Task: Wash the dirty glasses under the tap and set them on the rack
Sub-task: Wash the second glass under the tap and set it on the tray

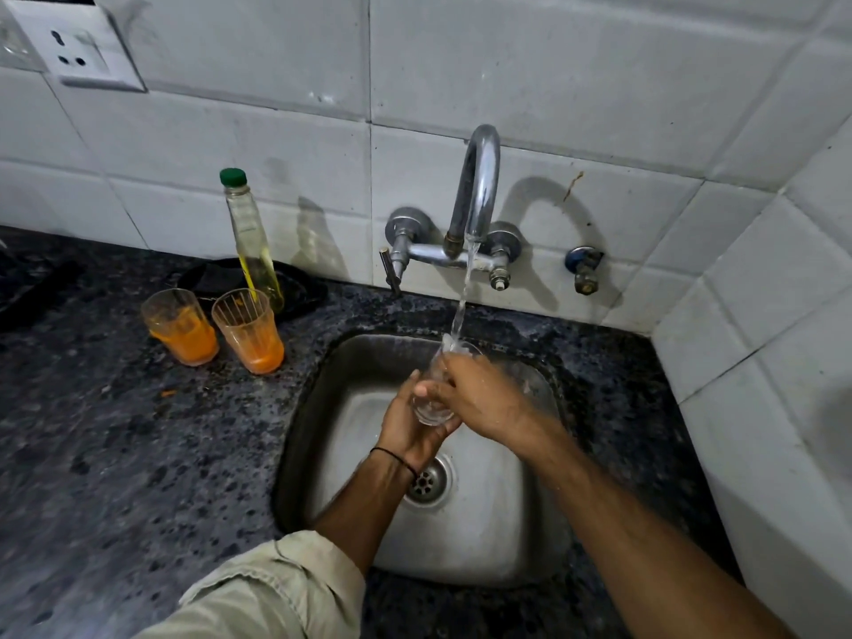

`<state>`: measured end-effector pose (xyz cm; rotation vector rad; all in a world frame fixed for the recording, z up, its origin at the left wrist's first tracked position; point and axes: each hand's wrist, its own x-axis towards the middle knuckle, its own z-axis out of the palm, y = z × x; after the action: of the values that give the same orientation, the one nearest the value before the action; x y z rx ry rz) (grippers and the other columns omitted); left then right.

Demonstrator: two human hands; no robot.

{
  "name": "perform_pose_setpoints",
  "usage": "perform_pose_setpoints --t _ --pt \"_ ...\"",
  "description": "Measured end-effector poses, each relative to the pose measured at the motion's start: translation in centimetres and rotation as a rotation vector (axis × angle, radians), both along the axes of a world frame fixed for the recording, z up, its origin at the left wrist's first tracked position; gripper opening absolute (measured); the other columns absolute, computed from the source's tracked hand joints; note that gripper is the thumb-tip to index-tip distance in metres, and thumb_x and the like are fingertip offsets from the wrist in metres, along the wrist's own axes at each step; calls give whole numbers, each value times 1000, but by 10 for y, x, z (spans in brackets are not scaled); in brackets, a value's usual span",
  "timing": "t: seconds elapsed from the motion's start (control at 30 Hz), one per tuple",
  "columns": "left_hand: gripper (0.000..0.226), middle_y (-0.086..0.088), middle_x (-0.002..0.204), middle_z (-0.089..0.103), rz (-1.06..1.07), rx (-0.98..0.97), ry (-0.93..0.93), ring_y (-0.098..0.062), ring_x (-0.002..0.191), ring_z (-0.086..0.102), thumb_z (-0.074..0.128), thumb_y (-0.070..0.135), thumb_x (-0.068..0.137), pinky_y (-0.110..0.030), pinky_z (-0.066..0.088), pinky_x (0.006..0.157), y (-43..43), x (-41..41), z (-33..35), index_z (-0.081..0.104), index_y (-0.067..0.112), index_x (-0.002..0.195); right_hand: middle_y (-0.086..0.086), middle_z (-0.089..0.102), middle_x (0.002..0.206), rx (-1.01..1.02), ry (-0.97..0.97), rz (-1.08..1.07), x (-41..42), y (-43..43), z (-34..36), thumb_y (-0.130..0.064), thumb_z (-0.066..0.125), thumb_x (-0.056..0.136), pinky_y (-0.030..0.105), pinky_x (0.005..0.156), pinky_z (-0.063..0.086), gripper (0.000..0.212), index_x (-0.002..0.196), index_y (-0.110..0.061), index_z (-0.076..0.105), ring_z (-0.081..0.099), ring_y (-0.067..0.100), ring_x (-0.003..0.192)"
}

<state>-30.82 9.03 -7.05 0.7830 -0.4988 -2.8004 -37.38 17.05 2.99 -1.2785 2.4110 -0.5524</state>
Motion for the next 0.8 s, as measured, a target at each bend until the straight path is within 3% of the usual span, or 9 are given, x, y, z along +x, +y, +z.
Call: perform_pose_setpoints --t 0.1,0.2,0.27,0.33,0.43,0.5,0.6,0.73,0.8 --pt "31 -15 104 71 -61 -80 12 -25 94 70 41 26 100 -40 58 79 -4 4 4 65 9 110 -1 70 85 -48 -7 -8 -11 0 -1 -34 61 93 42 85 53 19 80 -21 66 66 17 85" --pt "35 -10 104 72 -193 -268 -65 -23 98 65 39 34 100 -48 52 87 -14 9 10 65 15 112 -7 68 91 126 63 172 -26 9 11 -34 65 92 41 101 33 11 91 -25 71 55 11 101" --pt "42 -6 105 74 -295 -461 -121 -21 102 66 31 44 103 -48 52 91 -16 10 22 66 22 114 -10 70 91 176 70 254 -32 12 14 -33 69 90 40 102 32 9 93 -25 72 56 8 100" --pt "45 3 100 74 -328 -695 -159 -8 96 69 27 49 104 -32 55 87 -19 11 37 68 30 106 -5 73 86 121 -58 287 -36 13 17 -25 72 89 38 92 48 8 88 -17 73 65 11 89" --pt "46 19 79 71 -259 -991 -155 13 78 65 25 43 106 -5 48 70 -21 7 58 68 32 91 1 74 88 80 -148 284 -45 13 26 -19 73 88 35 85 54 9 90 -11 73 68 13 86" --pt "51 7 81 73 -141 -1085 -114 5 80 68 26 39 107 -10 50 74 -21 3 64 70 20 91 -1 75 89 75 -182 303 -48 12 30 -19 73 88 32 85 54 7 91 -12 74 69 10 87" --pt "42 -5 117 68 -25 -1222 33 -11 111 63 29 39 105 -25 49 95 -20 0 59 62 20 121 -8 73 84 84 -254 307 -51 11 33 -19 72 89 27 81 51 4 86 -19 74 68 5 84" --pt "37 -3 140 53 -108 -1589 247 -14 132 48 43 21 102 -37 42 110 -37 9 59 52 13 137 -16 67 78 104 -214 309 -61 16 36 -23 70 89 28 77 46 12 79 -28 70 62 1 78" --pt "42 -1 148 46 -196 -1647 301 -16 138 42 54 16 99 -44 40 112 -46 11 54 49 13 141 -12 66 80 95 -183 288 -65 19 36 -23 70 89 35 80 49 10 80 -26 71 62 6 81"
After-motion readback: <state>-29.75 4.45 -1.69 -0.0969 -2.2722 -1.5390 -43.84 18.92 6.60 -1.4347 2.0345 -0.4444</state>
